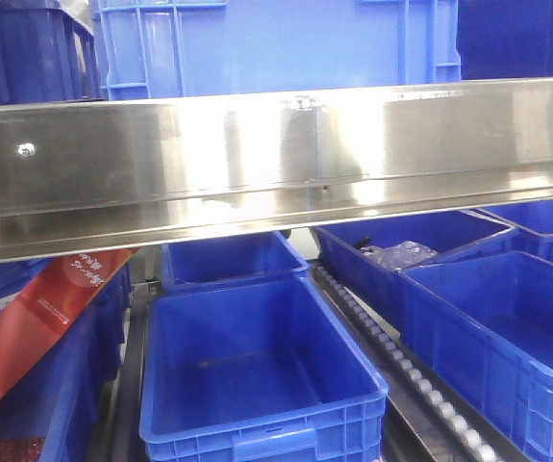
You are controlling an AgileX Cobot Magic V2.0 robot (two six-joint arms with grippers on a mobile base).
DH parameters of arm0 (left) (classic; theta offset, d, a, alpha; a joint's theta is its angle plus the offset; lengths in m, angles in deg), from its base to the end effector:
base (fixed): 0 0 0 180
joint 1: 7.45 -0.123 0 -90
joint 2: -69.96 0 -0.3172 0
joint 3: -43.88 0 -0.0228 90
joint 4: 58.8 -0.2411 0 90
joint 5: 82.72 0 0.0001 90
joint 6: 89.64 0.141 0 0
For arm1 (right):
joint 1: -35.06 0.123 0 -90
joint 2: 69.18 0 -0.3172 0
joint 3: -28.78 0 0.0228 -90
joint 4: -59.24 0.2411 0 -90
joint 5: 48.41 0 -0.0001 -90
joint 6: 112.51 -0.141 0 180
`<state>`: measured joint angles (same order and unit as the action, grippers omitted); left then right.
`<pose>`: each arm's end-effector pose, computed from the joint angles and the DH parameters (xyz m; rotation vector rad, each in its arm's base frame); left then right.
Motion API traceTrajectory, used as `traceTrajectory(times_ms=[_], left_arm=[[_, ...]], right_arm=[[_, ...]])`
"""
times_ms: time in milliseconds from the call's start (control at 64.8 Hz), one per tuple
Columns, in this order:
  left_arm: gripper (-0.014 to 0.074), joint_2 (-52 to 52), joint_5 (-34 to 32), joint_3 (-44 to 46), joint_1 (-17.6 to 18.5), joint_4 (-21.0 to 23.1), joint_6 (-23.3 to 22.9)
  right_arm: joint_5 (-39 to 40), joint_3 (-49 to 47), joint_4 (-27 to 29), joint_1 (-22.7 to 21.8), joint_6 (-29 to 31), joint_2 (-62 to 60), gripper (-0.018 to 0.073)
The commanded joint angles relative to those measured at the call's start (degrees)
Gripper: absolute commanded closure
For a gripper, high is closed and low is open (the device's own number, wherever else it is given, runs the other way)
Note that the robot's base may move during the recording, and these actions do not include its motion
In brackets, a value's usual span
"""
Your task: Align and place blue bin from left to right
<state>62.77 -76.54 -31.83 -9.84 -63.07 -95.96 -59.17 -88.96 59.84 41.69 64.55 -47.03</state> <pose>0.0626 0.0038 0.2173 -0.0669 1.5530 0.0106 0.0838 0.0100 0.2760 -0.0465 1.6621 0.1361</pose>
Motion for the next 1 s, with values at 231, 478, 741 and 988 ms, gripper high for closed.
traceTrajectory(times_ms=[231,478,741,988], left_arm=[[0.0708,0.2,-2.6,-2.3,-0.9,0.5,0.3],[0.0708,0.2,-2.9,-2.3,-0.9,0.5,0.3],[0.0708,0.2,-2.9,-2.3,-0.9,0.5,0.3],[0.0708,0.2,-2.9,-2.3,-0.9,0.5,0.3]], right_arm=[[1.4,0.1,-0.6,-0.2,0.5,-0.3,0.0629],[1.4,0.1,-0.6,-0.2,0.5,-0.3,0.0629],[1.4,0.1,-0.6,-0.2,0.5,-0.3,0.0629],[1.4,0.1,-0.6,-0.2,0.5,-0.3,0.0629]])
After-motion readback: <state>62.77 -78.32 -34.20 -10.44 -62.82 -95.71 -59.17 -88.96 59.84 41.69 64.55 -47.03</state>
